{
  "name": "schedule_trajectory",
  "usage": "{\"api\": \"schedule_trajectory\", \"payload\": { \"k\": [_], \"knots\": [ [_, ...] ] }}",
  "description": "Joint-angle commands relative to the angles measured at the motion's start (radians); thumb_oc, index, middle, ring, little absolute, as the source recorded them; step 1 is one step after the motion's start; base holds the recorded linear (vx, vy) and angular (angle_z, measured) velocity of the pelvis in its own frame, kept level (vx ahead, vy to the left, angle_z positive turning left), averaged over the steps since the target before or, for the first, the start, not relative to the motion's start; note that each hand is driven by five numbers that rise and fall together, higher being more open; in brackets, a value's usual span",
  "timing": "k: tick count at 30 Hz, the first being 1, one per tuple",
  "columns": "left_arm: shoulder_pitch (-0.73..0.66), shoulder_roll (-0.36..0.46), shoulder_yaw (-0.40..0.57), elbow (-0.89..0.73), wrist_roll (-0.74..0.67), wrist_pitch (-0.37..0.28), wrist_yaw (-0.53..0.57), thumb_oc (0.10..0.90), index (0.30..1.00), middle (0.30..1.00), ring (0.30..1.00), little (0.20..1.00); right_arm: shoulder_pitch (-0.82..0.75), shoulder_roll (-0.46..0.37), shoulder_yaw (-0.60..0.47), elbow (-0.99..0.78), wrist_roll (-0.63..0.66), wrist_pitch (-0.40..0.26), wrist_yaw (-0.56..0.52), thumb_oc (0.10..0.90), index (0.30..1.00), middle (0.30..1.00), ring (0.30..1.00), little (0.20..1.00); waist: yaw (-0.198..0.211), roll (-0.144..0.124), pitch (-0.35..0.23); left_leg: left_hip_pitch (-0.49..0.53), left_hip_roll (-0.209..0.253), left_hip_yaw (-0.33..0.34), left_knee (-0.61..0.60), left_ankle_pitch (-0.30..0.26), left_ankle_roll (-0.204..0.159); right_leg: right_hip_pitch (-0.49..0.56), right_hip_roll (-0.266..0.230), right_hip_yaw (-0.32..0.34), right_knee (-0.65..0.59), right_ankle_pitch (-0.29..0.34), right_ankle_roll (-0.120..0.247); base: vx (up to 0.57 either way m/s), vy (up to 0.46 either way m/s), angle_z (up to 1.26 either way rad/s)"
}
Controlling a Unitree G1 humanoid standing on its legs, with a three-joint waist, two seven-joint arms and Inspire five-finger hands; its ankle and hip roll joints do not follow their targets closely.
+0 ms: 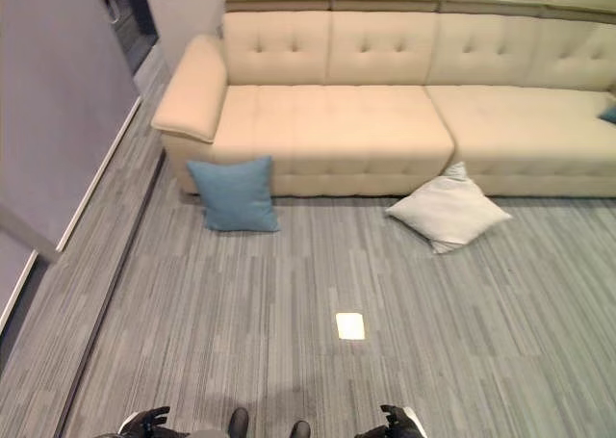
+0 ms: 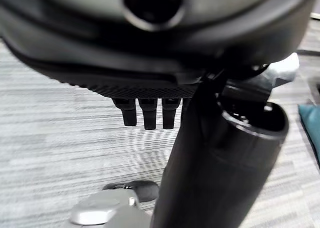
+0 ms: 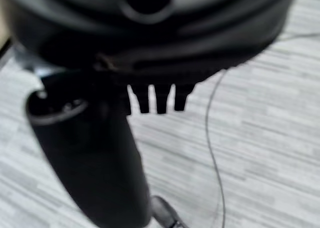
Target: Pick up all the scattered cushions and arrange them neatly on the sofa.
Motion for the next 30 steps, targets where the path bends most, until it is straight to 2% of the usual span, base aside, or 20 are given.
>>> {"api": "schedule_trajectory", "payload": {
  "k": [1, 2, 7, 8, 10, 12, 14, 15, 16, 17, 18, 19, 21, 23, 24, 27, 28, 29, 30],
  "knots": [
    [-0.038, 0.008, -0.015, 0.045, 0.003, -0.027, 0.021, 0.800, 0.900, 0.900, 0.900, 0.900, -0.023, -0.025, 0.010, 0.006, -0.006, -0.020, -0.043, 0.800, 0.900, 0.900, 0.900, 0.900, -0.010, -0.050, -0.016, 0.007, 0.010, 0.128, 0.088, -0.158, 0.034, 0.001, -0.074, 0.002, 0.049, -0.104, 0.053, 0.08, 0.123, 0.79],
    [-0.033, 0.009, -0.011, 0.049, 0.009, -0.023, 0.022, 0.800, 0.900, 0.900, 0.900, 0.900, -0.022, -0.020, 0.012, 0.009, -0.009, -0.019, -0.040, 0.800, 0.900, 0.900, 0.900, 0.900, -0.007, -0.049, -0.016, 0.017, 0.012, 0.141, 0.087, -0.167, 0.037, 0.008, -0.073, 0.000, 0.051, -0.105, 0.055, 0.11, 0.129, 0.69],
    [-0.018, 0.023, 0.007, 0.057, 0.010, -0.020, 0.019, 0.800, 0.900, 0.900, 0.900, 0.900, -0.024, 0.003, 0.026, 0.007, -0.020, -0.015, -0.038, 0.800, 0.900, 0.900, 0.900, 0.900, 0.013, -0.058, -0.022, 0.025, -0.007, 0.117, 0.086, -0.185, 0.058, 0.011, -0.087, 0.007, 0.101, -0.120, 0.064, 0.10, 0.130, 0.19],
    [-0.014, 0.030, 0.015, 0.058, 0.010, -0.020, 0.017, 0.800, 0.900, 0.900, 0.900, 0.900, -0.027, 0.014, 0.034, 0.000, -0.026, -0.012, -0.036, 0.800, 0.900, 0.900, 0.900, 0.900, 0.023, -0.060, -0.022, 0.032, -0.020, 0.100, 0.082, -0.194, 0.075, -0.005, -0.103, 0.013, 0.155, -0.126, 0.071, 0.09, 0.183, -0.01],
    [-0.012, 0.035, 0.019, 0.058, 0.008, -0.020, 0.017, 0.800, 0.900, 0.900, 0.900, 0.900, -0.030, 0.021, 0.041, -0.009, -0.033, -0.011, -0.034, 0.800, 0.900, 0.900, 0.900, 0.900, 0.030, -0.063, -0.019, 0.035, -0.028, 0.091, 0.084, -0.199, 0.086, -0.022, -0.115, 0.017, 0.198, -0.127, 0.079, 0.08, 0.200, 0.00],
    [-0.014, 0.051, 0.028, 0.057, 0.005, -0.017, 0.020, 0.800, 0.900, 0.900, 0.900, 0.900, -0.043, 0.031, 0.068, -0.027, -0.059, -0.005, -0.027, 0.800, 0.900, 0.900, 0.900, 0.900, 0.039, -0.064, -0.007, 0.047, -0.042, 0.061, 0.084, -0.209, 0.115, -0.083, -0.150, 0.033, 0.338, -0.108, 0.109, 0.08, 0.225, -0.04],
    [-0.019, 0.057, 0.031, 0.054, 0.002, -0.017, 0.020, 0.800, 0.900, 0.900, 0.900, 0.900, -0.049, 0.035, 0.076, -0.034, -0.063, -0.001, -0.023, 0.800, 0.900, 0.900, 0.900, 0.900, 0.037, -0.064, -0.003, 0.050, -0.047, 0.046, 0.084, -0.208, 0.124, -0.107, -0.153, 0.048, 0.383, -0.097, 0.113, 0.10, 0.122, 0.01],
    [-0.018, 0.065, 0.037, 0.051, -0.002, -0.020, 0.023, 0.800, 0.900, 0.900, 0.900, 0.900, -0.050, 0.040, 0.082, -0.043, -0.068, -0.002, -0.019, 0.800, 0.900, 0.900, 0.900, 0.900, 0.036, -0.063, 0.006, 0.073, -0.051, 0.025, 0.083, -0.217, 0.135, -0.148, -0.143, 0.089, 0.448, -0.088, 0.119, 0.13, 0.128, 0.15],
    [-0.019, 0.065, 0.037, 0.051, -0.002, -0.020, 0.023, 0.800, 0.900, 0.900, 0.900, 0.900, -0.050, 0.040, 0.082, -0.043, -0.068, -0.002, -0.019, 0.800, 0.900, 0.900, 0.900, 0.900, 0.035, -0.063, 0.003, 0.070, -0.051, 0.024, 0.081, -0.214, 0.135, -0.151, -0.143, 0.088, 0.446, -0.085, 0.119, 0.15, 0.089, 0.12],
    [-0.019, 0.069, 0.038, 0.052, -0.007, -0.021, 0.024, 0.800, 0.900, 0.900, 0.900, 0.900, -0.050, 0.041, 0.083, -0.044, -0.067, -0.003, -0.019, 0.800, 0.900, 0.900, 0.900, 0.900, 0.027, -0.064, 0.003, 0.087, -0.053, 0.008, 0.070, -0.216, 0.138, -0.172, -0.119, 0.118, 0.451, -0.091, 0.112, 0.19, 0.019, 0.26],
    [-0.022, 0.072, 0.038, 0.047, -0.011, -0.023, 0.028, 0.800, 0.900, 0.900, 0.900, 0.900, -0.050, 0.039, 0.088, -0.044, -0.066, -0.002, -0.018, 0.800, 0.900, 0.900, 0.900, 0.900, 0.007, -0.071, 0.003, 0.116, -0.061, -0.026, 0.048, -0.219, 0.139, -0.207, -0.069, 0.179, 0.405, -0.099, 0.106, 0.26, 0.012, 0.25],
    [-0.022, 0.074, 0.038, 0.049, -0.012, -0.024, 0.030, 0.800, 0.900, 0.900, 0.900, 0.900, -0.049, 0.039, 0.090, -0.043, -0.062, -0.003, -0.019, 0.800, 0.900, 0.900, 0.900, 0.900, 0.001, -0.073, 0.007, 0.130, -0.066, -0.040, 0.040, -0.223, 0.139, -0.215, -0.054, 0.193, 0.370, -0.093, 0.102, 0.26, -0.016, 0.39],
    [-0.027, 0.073, 0.041, 0.058, -0.018, -0.026, 0.034, 0.800, 0.900, 0.900, 0.900, 0.900, -0.044, 0.033, 0.093, -0.041, -0.060, 0.001, -0.019, 0.800, 0.900, 0.900, 0.900, 0.900, -0.019, -0.079, 0.011, 0.169, -0.072, -0.081, 0.020, -0.235, 0.131, -0.247, -0.038, 0.196, 0.303, -0.069, 0.092, 0.26, -0.050, 0.72],
    [-0.026, 0.072, 0.047, 0.061, -0.022, -0.028, 0.035, 0.800, 0.900, 0.900, 0.900, 0.900, -0.042, 0.032, 0.089, -0.037, -0.059, 0.000, -0.021, 0.800, 0.900, 0.900, 0.900, 0.900, -0.024, -0.076, 0.010, 0.184, -0.065, -0.090, 0.015, -0.243, 0.126, -0.258, -0.043, 0.186, 0.305, -0.069, 0.095, 0.20, -0.068, 0.49],
    [-0.026, 0.070, 0.040, 0.063, -0.016, -0.032, 0.036, 0.800, 0.900, 0.900, 0.900, 0.900, -0.028, 0.032, 0.082, -0.033, -0.055, -0.003, -0.023, 0.800, 0.900, 0.900, 0.900, 0.900, -0.030, -0.081, -0.002, 0.196, -0.059, -0.096, 0.023, -0.245, 0.109, -0.233, -0.030, 0.186, 0.277, -0.081, 0.079, 0.14, -0.075, 0.38],
    [-0.025, 0.066, 0.040, 0.061, -0.017, -0.034, 0.032, 0.800, 0.900, 0.900, 0.900, 0.900, -0.023, 0.031, 0.076, -0.027, -0.051, -0.005, -0.022, 0.800, 0.900, 0.900, 0.900, 0.900, -0.032, -0.080, -0.012, 0.203, -0.045, -0.097, 0.033, -0.236, 0.088, -0.210, -0.020, 0.182, 0.254, -0.086, 0.072, 0.17, -0.113, 0.46],
    [-0.030, 0.062, 0.035, 0.058, -0.023, -0.037, 0.030, 0.800, 0.900, 0.900, 0.900, 0.900, -0.021, 0.030, 0.067, -0.023, -0.037, -0.013, -0.029, 0.800, 0.900, 0.900, 0.900, 0.900, -0.034, -0.087, -0.013, 0.167, -0.027, -0.073, 0.110, -0.188, 0.041, -0.162, -0.007, 0.175, 0.195, -0.083, 0.062, 0.12, -0.135, 0.51],
    [-0.037, 0.063, 0.029, 0.051, -0.027, -0.037, 0.028, 0.800, 0.900, 0.900, 0.900, 0.900, -0.026, 0.026, 0.066, -0.023, -0.029, -0.014, -0.031, 0.800, 0.900, 0.900, 0.900, 0.900, -0.030, -0.095, -0.002, 0.119, -0.021, -0.050, 0.188, -0.171, 0.030, -0.143, -0.011, 0.178, 0.178, -0.081, 0.057, 0.14, -0.195, 0.56],
    [-0.053, 0.060, 0.014, 0.037, -0.030, -0.037, 0.028, 0.800, 0.900, 0.900, 0.900, 0.900, -0.038, 0.019, 0.066, -0.026, -0.011, -0.016, -0.035, 0.800, 0.900, 0.900, 0.900, 0.900, -0.021, -0.107, 0.022, 0.021, -0.006, 0.003, 0.334, -0.144, 0.028, -0.113, -0.013, 0.177, 0.161, -0.084, 0.037, 0.07, -0.112, 0.40]
  ]
}}
